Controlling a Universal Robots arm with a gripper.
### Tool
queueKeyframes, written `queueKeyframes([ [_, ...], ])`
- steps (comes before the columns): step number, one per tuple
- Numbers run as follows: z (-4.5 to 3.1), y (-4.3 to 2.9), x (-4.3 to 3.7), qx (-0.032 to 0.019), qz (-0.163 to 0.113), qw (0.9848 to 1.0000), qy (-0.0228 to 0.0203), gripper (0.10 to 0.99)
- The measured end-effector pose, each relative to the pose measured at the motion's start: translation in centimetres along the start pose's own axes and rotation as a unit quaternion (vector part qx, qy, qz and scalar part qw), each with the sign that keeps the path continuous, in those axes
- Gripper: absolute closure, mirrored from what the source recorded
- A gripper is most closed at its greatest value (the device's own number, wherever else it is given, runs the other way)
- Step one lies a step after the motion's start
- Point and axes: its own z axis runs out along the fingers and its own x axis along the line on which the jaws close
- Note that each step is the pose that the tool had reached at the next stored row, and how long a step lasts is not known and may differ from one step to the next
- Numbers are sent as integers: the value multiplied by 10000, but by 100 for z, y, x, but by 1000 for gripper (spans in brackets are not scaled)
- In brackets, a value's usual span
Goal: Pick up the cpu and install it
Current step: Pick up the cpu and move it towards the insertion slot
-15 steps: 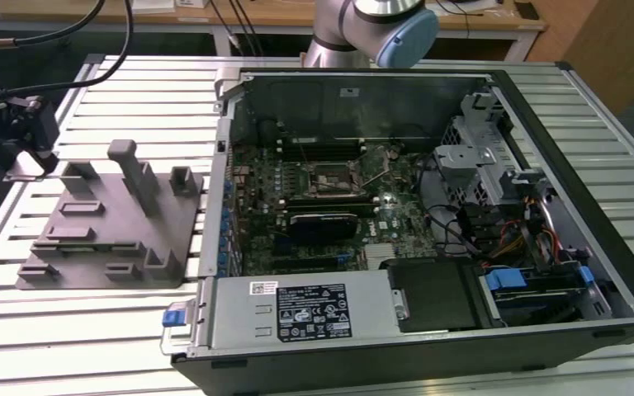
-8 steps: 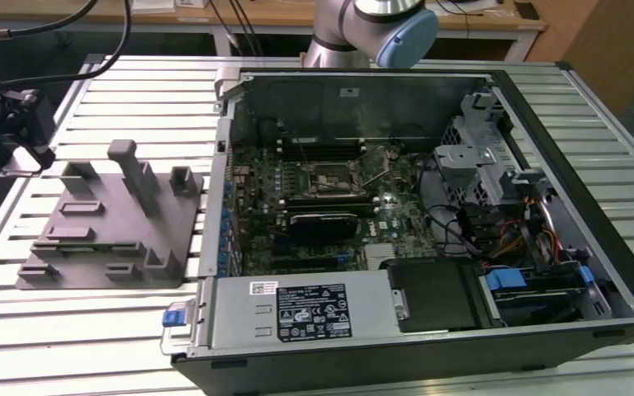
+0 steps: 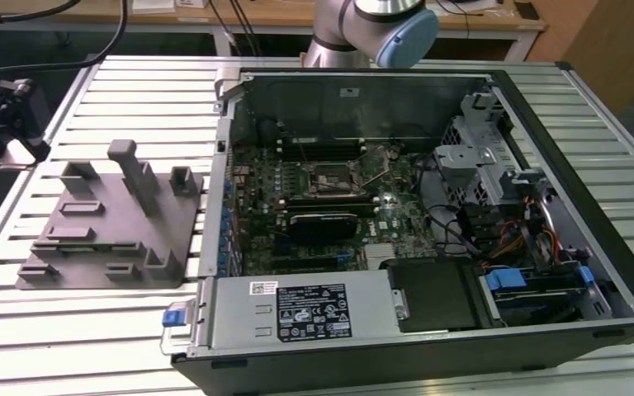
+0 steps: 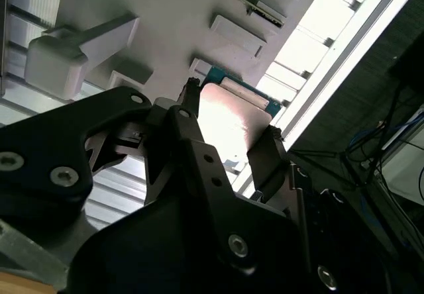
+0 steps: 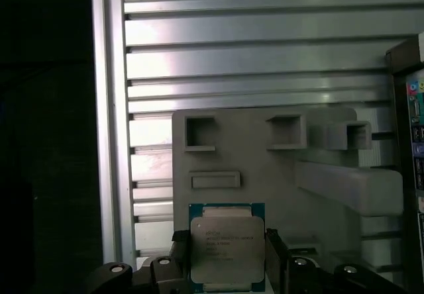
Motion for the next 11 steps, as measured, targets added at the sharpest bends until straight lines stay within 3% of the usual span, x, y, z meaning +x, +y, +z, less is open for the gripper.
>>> queueKeyframes([
  [11,-176,8,-6,-1,0,10000,-11,545],
])
